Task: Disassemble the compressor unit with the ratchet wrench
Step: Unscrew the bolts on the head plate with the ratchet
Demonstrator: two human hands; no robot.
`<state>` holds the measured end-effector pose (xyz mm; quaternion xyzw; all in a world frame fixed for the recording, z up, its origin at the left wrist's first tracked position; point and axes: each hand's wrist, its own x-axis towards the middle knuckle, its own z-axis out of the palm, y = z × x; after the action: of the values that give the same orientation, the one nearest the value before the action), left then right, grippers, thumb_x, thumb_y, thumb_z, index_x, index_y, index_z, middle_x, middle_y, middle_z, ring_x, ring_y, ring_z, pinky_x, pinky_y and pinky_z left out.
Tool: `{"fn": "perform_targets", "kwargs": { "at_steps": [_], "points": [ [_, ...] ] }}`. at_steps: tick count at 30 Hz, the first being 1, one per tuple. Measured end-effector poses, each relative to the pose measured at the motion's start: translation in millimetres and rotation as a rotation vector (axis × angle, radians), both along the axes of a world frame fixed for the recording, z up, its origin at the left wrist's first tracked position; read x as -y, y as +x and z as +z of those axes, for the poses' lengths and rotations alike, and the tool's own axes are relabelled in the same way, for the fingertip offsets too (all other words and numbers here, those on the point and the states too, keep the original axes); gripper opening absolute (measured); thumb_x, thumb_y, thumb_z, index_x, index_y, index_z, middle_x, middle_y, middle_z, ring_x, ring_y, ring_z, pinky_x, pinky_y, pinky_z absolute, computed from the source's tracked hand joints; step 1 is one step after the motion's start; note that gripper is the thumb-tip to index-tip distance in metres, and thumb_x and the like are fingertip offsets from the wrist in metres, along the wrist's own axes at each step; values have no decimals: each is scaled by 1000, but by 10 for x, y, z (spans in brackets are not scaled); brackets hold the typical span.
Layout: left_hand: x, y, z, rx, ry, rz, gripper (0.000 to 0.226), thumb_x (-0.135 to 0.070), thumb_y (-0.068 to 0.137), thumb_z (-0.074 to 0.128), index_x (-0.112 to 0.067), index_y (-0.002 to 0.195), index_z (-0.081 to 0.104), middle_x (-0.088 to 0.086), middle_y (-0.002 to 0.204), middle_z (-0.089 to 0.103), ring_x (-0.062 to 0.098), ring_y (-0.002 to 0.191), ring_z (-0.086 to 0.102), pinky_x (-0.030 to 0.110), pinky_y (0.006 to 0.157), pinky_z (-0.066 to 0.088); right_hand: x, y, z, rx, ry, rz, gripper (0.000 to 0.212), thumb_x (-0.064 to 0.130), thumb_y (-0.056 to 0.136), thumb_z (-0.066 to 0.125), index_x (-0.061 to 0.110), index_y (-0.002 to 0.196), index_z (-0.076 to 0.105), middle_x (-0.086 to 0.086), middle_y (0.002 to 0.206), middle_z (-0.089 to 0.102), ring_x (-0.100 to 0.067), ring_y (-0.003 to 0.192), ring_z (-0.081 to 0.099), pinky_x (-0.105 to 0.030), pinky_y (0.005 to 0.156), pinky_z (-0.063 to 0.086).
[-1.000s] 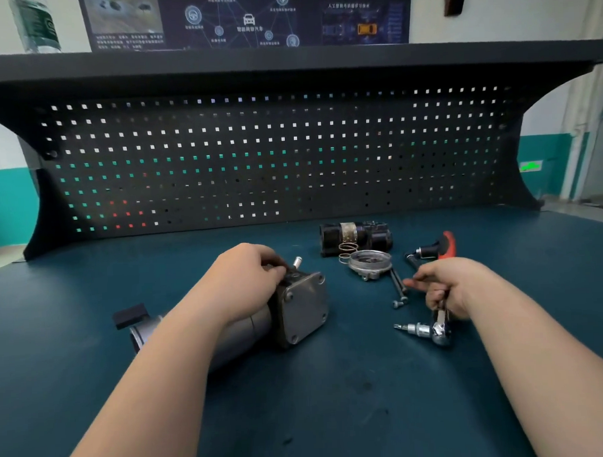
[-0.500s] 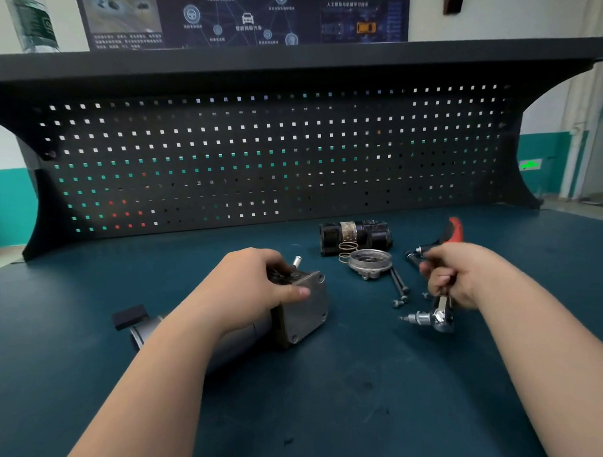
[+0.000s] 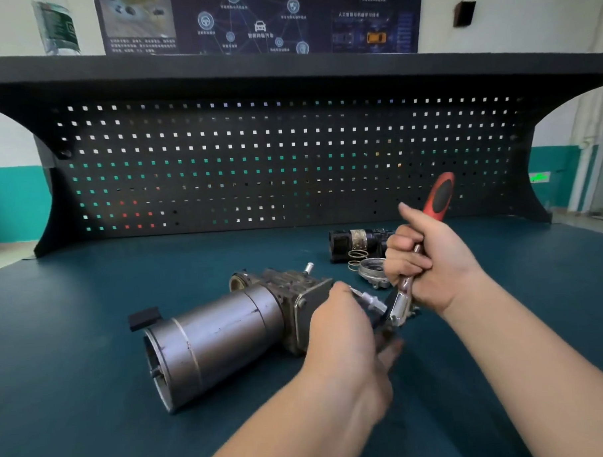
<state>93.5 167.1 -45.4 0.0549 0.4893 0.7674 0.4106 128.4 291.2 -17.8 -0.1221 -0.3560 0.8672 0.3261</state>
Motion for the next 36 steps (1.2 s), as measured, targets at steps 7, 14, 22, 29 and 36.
{"fn": "perform_targets", "kwargs": {
  "at_steps": [7,14,22,29,36],
  "points": [
    [21,177,-131,87,187,111,18,-33,94,53,-16,91,51,7,85,60,28,72,66,34,61,54,242,-169,-73,-22,-58,-17,55,29,96,54,17,45,34,5,44,32,-3,26,18,-14,27,18],
    [407,-116,-231,-434,-143,-316,19,-28,90,59,-11,94,53,15,85,67,25,65,67,36,70,57,354,-296,-153,41,12,-131,42,23,96,55,17,61,32,4,45,34,-4,28,18,-14,30,19],
    [669,-737,199,-1822,-736,7,20,-37,82,52,-30,100,57,-4,95,57,19,95,54,29,76,44,365,-301,-163,35,46,-181,48,23,96,53,20,55,29,9,41,20,-4,28,16,-14,30,16],
    [492,-1120,7,-1997,-874,-196,78,-65,74,61,-44,141,28,-20,145,37,14,129,39,33,97,41,353,-326,-184,23,31,-204,43,22,97,52,20,60,29,9,41,18,-4,29,16,-15,29,16],
    [442,-1165,-43,-1999,-871,-142,73,-73,76,48,-46,141,27,-15,140,45,18,122,46,32,90,42,374,-313,-180,15,44,-199,48,20,97,52,20,54,29,8,41,19,-5,29,16,-15,30,17]
  ]
}}
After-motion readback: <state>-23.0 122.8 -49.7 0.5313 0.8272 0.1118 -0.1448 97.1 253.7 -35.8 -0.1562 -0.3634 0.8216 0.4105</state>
